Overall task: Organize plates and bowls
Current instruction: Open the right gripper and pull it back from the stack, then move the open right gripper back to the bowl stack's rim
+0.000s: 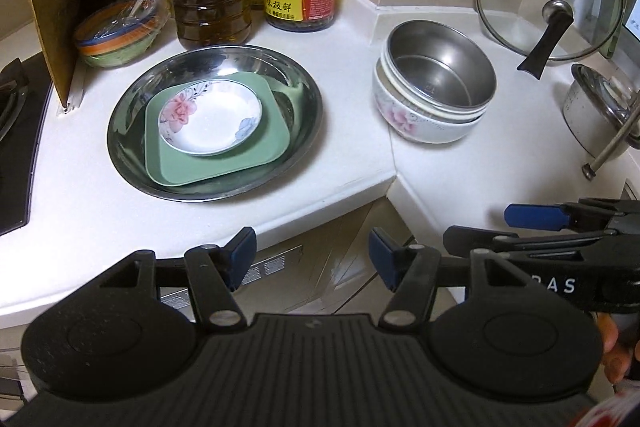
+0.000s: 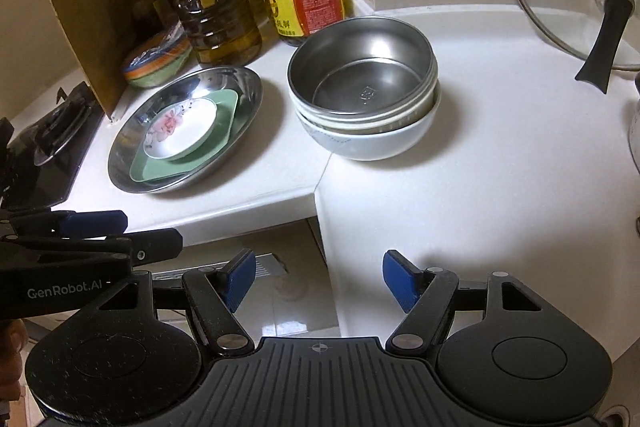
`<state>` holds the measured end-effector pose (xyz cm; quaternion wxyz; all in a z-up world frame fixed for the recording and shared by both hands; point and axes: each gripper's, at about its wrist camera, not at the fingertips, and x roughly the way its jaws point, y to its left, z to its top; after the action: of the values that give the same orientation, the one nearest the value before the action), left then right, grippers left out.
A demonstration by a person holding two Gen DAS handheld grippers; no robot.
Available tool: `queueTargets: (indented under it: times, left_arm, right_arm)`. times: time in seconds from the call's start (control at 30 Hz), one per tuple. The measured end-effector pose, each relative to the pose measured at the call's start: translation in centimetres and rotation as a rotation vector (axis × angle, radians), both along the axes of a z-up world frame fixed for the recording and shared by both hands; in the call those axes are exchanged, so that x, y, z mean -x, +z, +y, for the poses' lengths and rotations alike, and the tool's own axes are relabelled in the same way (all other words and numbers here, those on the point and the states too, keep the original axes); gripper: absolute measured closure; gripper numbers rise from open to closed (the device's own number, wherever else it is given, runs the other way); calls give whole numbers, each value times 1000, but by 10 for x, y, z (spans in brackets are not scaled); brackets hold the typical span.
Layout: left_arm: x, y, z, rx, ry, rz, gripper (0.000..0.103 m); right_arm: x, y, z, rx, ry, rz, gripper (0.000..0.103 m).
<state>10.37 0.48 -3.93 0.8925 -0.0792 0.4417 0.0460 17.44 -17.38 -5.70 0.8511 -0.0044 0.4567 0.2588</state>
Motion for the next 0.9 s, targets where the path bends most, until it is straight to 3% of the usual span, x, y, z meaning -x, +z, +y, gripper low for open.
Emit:
queueTargets:
  times: [0.67,0.73,0.8,0.9]
  left_arm:
    - [-21,9,25,-11,-97,-43,42]
    - [-26,15,27,-12,-121,-63,36]
    - [-32,23,27,-15,-148,-98,19]
    - [-44,34,25,-11,-193,-144,18]
  right_arm:
    - [-7,3,17,-2,-79,6,33]
    - [-8,8,15,-5,-107,-7,33]
    - [-10,14,10,-9,-139,-28,33]
    - [-17,26,-1,-13,-201,-79,33]
